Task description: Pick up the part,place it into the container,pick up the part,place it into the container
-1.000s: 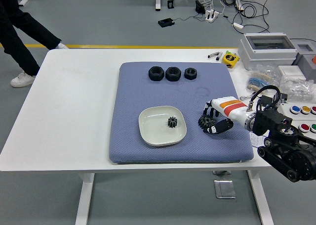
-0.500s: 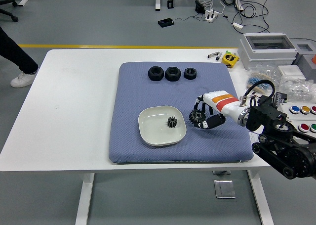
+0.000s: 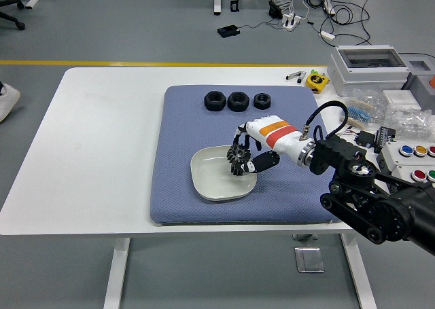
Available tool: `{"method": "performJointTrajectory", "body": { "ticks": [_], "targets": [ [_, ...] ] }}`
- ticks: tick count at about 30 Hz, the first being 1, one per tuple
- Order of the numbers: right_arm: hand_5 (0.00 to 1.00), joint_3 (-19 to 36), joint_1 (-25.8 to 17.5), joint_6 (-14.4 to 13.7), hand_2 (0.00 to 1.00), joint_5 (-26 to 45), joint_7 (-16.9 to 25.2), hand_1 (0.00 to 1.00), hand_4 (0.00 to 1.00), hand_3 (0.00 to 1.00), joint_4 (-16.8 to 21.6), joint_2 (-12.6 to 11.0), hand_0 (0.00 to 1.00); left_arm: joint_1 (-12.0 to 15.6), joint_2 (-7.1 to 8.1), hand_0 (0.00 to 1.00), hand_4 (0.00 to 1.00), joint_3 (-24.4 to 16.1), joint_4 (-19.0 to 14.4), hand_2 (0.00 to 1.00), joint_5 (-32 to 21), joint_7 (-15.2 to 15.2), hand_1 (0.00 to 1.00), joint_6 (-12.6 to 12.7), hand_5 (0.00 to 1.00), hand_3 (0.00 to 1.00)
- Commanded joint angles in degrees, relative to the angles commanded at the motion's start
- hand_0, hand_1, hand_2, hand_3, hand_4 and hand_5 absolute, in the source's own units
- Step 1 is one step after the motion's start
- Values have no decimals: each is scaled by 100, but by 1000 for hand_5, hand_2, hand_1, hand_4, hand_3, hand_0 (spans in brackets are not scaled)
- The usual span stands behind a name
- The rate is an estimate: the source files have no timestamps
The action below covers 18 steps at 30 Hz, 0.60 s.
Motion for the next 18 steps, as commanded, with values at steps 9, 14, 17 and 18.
{"method": "performJointTrajectory", "body": {
  "ticks": [9,14,17,18],
  "targets": [
    [438,-328,38,357,471,-166,-374,350,998,604,-113,292,152,-28,8,730,593,22,-3,694,-45,-13,667,0,583,577],
    [438,-393,59,373,471,-202,-379,350,998,604,-174,350,152,-37,10,730,593,22,-1,694,-51,-15,667,2,583,577],
    [485,-359,81,267,608,-155,-295,374,998,782,-187,364,184,-38,12,729,594,24,-2,693,-53,-15,668,0,585,577],
    [485,-354,86,244,608,-146,-276,374,998,782,-185,364,184,-38,13,729,594,24,-1,693,-54,-15,668,0,585,577]
  ]
}}
